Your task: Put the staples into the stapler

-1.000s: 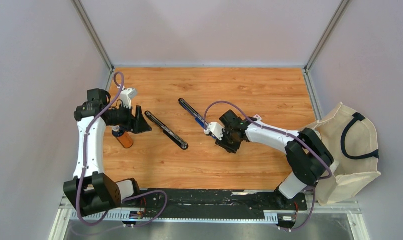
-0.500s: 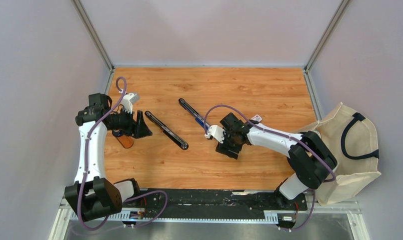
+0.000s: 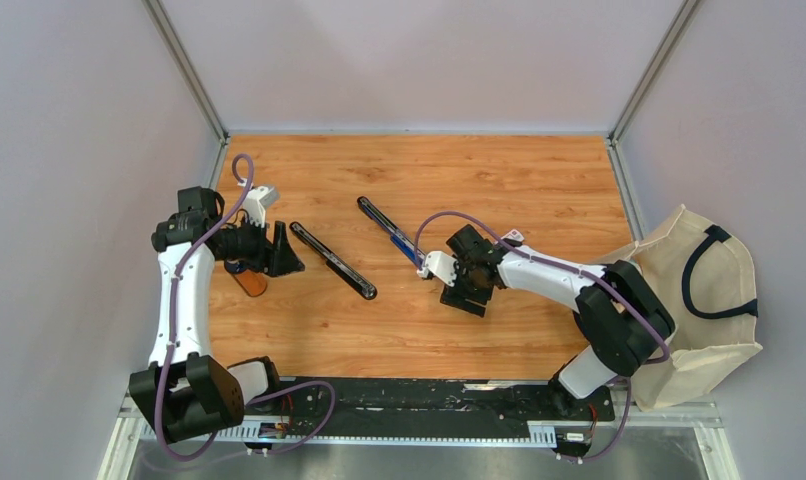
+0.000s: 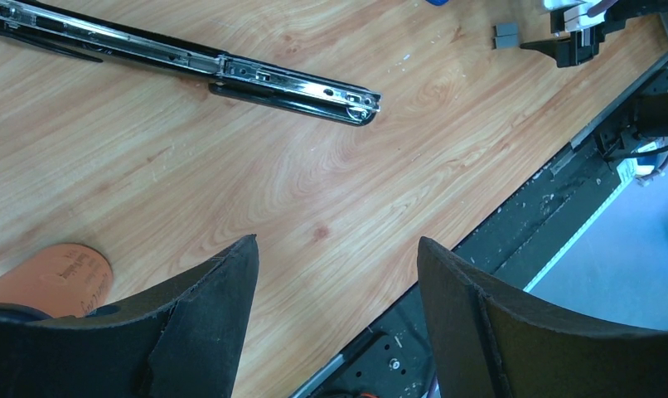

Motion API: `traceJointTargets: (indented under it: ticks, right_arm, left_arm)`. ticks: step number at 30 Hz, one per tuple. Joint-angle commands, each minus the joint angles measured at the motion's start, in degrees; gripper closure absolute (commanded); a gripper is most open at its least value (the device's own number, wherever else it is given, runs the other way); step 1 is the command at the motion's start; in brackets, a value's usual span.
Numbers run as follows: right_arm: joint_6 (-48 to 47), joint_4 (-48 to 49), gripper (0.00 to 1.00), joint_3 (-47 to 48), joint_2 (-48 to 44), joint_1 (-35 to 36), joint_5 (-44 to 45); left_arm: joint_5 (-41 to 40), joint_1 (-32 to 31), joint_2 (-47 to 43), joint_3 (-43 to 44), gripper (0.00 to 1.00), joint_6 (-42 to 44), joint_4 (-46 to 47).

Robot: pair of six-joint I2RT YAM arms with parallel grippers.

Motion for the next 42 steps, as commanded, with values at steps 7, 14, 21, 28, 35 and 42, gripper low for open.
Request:
traceJointTargets:
  ticks: [7,14,21,28,35,42]
  right_arm:
    - [2.84,7.22,0.30,0.85,2.20,1.51,3.20]
    - [4.60,10.12,0.33,1.55,2.99,4.24,6.46]
    - [5.40,9.16,0.40,2.26,3.61,4.68,4.44]
    - [5.75,6.88,0.46,3.66,5.10,4.77,-0.13]
    - [5.57,5.56,0.51,4.10,6.16,4.59,-1.98]
    - [5.13,4.15,0.57,4.45,7.12,4.15,-1.98]
  left_arm:
    - [0.92,0.44,-0.23,-0.67,0.22,0.87,1.66]
    - [0.74,0.44,-0.58,-0.67,0.22,0.70,1.75]
    - [0.65,0.44,-0.76,-0.84,0.22,0.52,1.84]
    - [0.57,0.44,-0.85,-0.93,0.22,0.43,1.92]
    - [0.48,0.44,-0.85,-1.02,0.22,0.43,1.93]
    - [0.48,0.44,-0.85,-1.02,0.22,0.43,2.01]
